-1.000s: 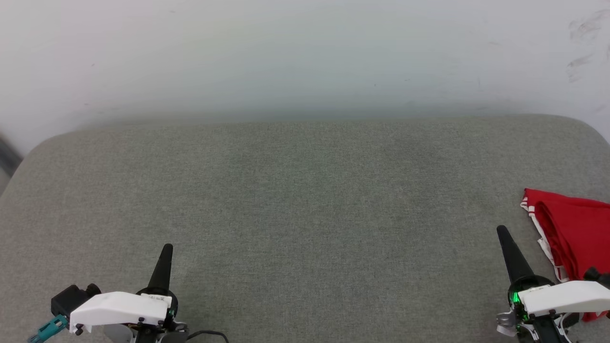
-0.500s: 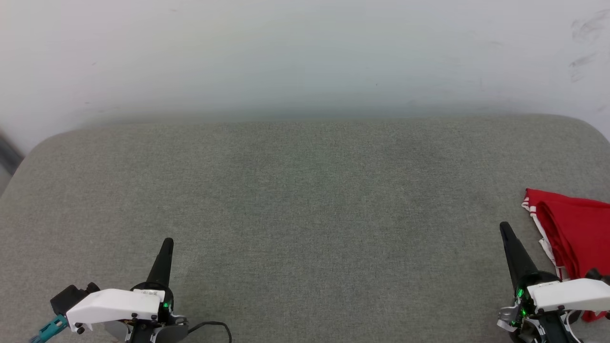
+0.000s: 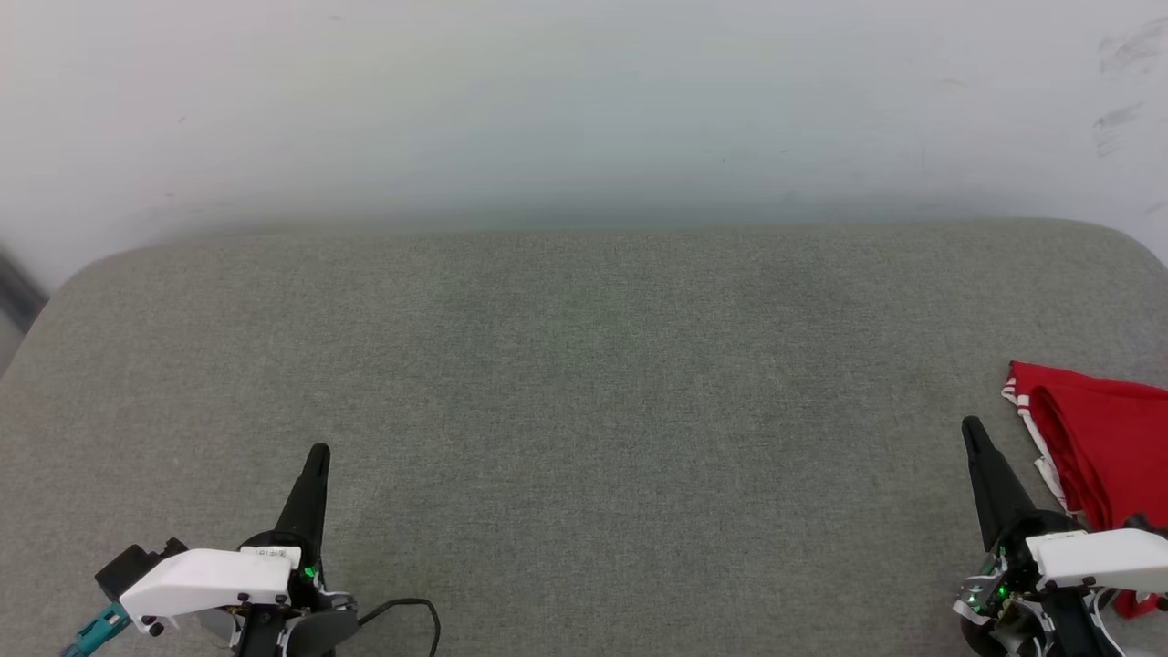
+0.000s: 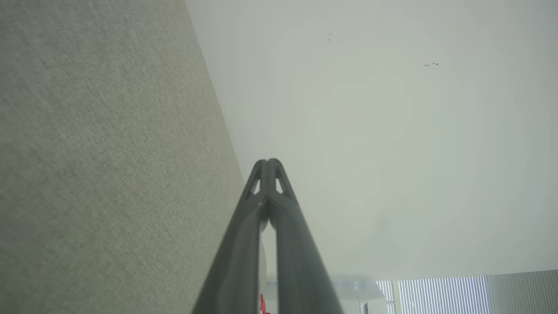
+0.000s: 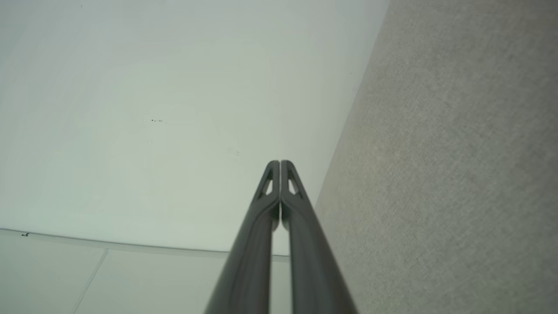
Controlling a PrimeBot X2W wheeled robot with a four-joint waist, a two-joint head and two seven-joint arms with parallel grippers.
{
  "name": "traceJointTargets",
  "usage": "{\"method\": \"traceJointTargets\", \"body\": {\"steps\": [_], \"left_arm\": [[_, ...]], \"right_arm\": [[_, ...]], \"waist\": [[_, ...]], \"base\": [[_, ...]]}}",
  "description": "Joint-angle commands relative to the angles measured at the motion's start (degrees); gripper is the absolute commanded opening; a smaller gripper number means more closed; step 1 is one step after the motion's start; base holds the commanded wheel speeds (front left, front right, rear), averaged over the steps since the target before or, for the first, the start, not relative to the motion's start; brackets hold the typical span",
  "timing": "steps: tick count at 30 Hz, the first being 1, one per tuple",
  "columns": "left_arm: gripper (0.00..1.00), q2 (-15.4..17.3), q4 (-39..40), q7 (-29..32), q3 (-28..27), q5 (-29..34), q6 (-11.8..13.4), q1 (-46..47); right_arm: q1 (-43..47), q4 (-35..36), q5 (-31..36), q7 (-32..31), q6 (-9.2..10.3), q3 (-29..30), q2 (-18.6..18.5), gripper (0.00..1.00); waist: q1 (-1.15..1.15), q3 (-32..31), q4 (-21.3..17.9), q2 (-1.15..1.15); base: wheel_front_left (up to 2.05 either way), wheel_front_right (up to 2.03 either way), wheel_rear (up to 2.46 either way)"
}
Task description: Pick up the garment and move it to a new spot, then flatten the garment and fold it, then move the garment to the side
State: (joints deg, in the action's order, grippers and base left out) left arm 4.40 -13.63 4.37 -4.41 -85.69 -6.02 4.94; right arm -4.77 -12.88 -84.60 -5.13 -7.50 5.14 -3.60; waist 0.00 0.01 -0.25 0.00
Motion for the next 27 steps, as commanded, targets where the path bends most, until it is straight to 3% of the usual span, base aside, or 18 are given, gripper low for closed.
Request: {"method": "traceJointTargets", "body": {"steps": [1,18,27], "left_arm": [[0.0,-0.3,0.0,0.4,-0.5,-1.0,-0.3,0.9],[0.0,-1.5,-0.5,2.2,-2.2,-6.9,-1.7,1.5],[0.0,-1.5,-0.5,2.3,-2.2,-6.8,-1.7,1.5]], "right_arm": [[-0.9,-0.1,-1.3,-0.3,0.01,0.2,0.2,0.0],[-1.8,-1.3,-8.4,-1.1,0.02,1.0,0.4,0.0],[-1.7,-1.2,-8.2,-1.1,0.02,1.0,0.5,0.0]], "waist": [[0.0,0.0,0.0,0.0],[0.0,0.2,0.2,0.0],[0.0,0.2,0.3,0.0]], "base": [[0.0,0.0,0.0],[0.0,0.0,0.0],[0.0,0.0,0.0]]}}
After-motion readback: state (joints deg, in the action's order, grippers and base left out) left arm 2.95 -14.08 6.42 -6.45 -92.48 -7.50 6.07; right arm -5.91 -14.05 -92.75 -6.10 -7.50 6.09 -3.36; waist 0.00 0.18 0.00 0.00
